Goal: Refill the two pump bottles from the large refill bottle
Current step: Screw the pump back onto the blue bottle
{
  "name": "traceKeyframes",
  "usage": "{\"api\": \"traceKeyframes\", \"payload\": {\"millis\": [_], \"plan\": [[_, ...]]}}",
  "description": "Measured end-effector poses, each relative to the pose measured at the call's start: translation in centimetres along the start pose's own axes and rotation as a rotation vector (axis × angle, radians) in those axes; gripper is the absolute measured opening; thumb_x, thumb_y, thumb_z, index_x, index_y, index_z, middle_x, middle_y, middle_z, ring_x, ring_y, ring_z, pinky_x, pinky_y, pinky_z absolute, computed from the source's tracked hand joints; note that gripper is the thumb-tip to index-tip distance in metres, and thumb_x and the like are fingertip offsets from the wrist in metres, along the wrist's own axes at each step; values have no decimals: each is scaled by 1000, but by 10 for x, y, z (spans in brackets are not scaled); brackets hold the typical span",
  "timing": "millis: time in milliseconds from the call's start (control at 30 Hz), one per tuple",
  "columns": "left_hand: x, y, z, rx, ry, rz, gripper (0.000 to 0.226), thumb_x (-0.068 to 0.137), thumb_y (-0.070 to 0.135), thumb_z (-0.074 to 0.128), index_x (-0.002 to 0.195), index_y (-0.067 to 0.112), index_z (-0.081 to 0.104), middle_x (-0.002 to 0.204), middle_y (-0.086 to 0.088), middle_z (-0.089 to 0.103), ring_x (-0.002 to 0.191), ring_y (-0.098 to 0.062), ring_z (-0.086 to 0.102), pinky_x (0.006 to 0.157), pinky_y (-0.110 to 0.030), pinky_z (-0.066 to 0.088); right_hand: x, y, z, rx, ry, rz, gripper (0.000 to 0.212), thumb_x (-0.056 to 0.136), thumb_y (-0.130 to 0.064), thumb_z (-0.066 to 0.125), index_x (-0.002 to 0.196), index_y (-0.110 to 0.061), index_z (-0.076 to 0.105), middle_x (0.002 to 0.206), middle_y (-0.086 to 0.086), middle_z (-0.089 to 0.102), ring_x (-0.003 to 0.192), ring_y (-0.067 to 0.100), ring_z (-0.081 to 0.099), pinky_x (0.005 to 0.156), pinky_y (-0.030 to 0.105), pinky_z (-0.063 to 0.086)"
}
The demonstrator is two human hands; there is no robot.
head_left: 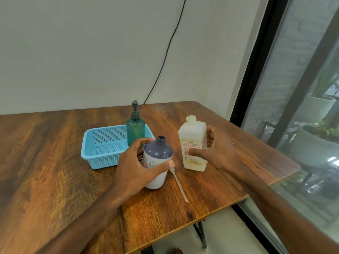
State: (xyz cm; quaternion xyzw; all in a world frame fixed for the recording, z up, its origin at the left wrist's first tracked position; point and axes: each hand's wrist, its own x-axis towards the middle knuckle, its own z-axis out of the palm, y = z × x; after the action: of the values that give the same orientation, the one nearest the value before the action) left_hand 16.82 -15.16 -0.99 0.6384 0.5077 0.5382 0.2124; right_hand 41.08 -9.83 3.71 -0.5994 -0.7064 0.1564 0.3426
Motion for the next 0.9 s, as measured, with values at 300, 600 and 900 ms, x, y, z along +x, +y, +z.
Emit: {"api": "traceKeyframes", "payload": {"millis": [300, 600, 900], "plan": [[1, -6, 5, 15, 11, -44, 88, 55, 59, 92, 129, 34, 53, 119, 25, 63, 106, 17, 57, 83, -13, 53, -1, 20, 39, 252, 198, 16, 91, 66, -42, 90, 141, -23, 42, 139, -4, 57, 119, 6, 55, 89, 26, 53], [0, -3, 3, 30, -41, -73, 89, 58, 55, 93, 130, 42, 44, 114, 36, 55, 103, 29, 51, 75, -3, 49, -48, 17, 44, 305, 364, 44, 80, 69, -55, 82, 136, -34, 43, 135, -15, 54, 120, 4, 54, 93, 31, 55], [2, -3, 2, 22, -24, -27, 83, 58, 49, 95, 126, 36, 49, 114, 33, 58, 102, 25, 55, 75, 0, 47, -54, -5, 73, 90, 22, -203, 25, 96, -29, 63, 121, -29, 65, 116, -14, 65, 101, 1, 59, 82, 25, 57]]}}
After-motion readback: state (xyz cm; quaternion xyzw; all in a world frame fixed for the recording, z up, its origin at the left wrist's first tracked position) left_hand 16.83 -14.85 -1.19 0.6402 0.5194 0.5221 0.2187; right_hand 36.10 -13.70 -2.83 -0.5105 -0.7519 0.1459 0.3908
